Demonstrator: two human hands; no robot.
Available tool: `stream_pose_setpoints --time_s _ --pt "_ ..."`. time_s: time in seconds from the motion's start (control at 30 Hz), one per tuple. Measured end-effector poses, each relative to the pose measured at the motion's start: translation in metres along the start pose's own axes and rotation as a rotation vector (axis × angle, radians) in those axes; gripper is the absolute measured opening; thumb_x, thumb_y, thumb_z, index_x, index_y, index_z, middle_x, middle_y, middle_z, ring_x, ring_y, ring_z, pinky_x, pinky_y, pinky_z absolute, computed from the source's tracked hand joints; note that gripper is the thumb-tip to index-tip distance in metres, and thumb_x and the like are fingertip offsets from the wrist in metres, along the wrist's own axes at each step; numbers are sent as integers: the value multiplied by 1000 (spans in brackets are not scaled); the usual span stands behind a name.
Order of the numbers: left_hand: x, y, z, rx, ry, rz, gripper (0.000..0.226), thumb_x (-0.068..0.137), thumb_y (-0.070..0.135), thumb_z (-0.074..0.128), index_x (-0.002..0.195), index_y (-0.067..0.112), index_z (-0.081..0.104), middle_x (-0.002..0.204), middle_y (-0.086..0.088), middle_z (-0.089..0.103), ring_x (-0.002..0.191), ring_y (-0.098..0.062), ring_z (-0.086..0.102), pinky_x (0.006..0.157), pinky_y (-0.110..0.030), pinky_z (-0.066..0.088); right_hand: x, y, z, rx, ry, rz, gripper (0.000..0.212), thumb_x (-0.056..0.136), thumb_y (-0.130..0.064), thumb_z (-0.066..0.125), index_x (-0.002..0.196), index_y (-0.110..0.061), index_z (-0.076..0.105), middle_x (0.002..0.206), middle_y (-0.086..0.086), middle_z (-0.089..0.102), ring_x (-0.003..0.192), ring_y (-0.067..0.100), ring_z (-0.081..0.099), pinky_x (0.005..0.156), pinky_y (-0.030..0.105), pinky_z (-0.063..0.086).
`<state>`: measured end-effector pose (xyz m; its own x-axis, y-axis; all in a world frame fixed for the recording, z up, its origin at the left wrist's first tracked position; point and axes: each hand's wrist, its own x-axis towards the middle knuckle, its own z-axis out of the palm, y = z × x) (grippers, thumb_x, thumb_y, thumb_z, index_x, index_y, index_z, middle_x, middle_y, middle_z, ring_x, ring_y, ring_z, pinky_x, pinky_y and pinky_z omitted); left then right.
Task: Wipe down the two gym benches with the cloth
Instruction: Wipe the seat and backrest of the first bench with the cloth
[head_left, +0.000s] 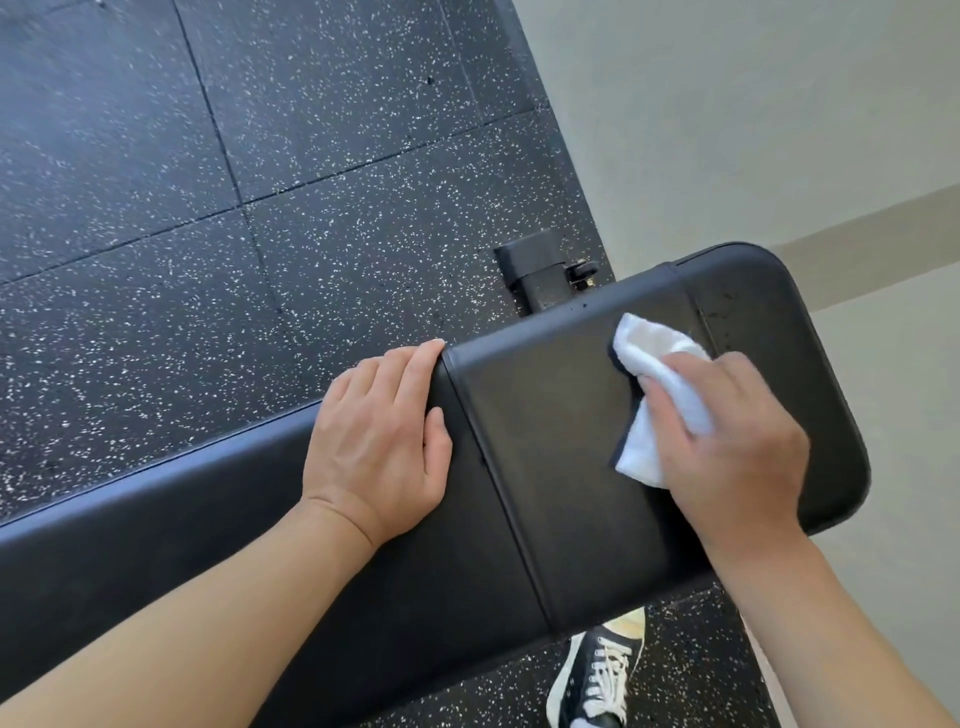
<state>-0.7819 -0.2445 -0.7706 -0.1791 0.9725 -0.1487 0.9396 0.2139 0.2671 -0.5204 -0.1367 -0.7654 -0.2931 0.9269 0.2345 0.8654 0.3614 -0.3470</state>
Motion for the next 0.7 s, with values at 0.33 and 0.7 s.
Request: stream_pose_setpoints --time_s 0.33,0.7 --pt "1 -1 2 -17 27 23 60 96 31 40 147 3 51 134 -14 61 115 -36 57 99 -46 42 48 -134 56 101 -83 -15 11 89 -27 75 87 -18 70 84 3 61 70 26 60 55 37 40" --pt "-1 -1 3 7 29 11 62 95 31 40 151 5 48 135 -12 60 118 -36 58 102 -48 44 110 -31 30 -150 -199 190 30 100 -46 53 93 -19 65 93 2 56 86 33 62 66 33 29"
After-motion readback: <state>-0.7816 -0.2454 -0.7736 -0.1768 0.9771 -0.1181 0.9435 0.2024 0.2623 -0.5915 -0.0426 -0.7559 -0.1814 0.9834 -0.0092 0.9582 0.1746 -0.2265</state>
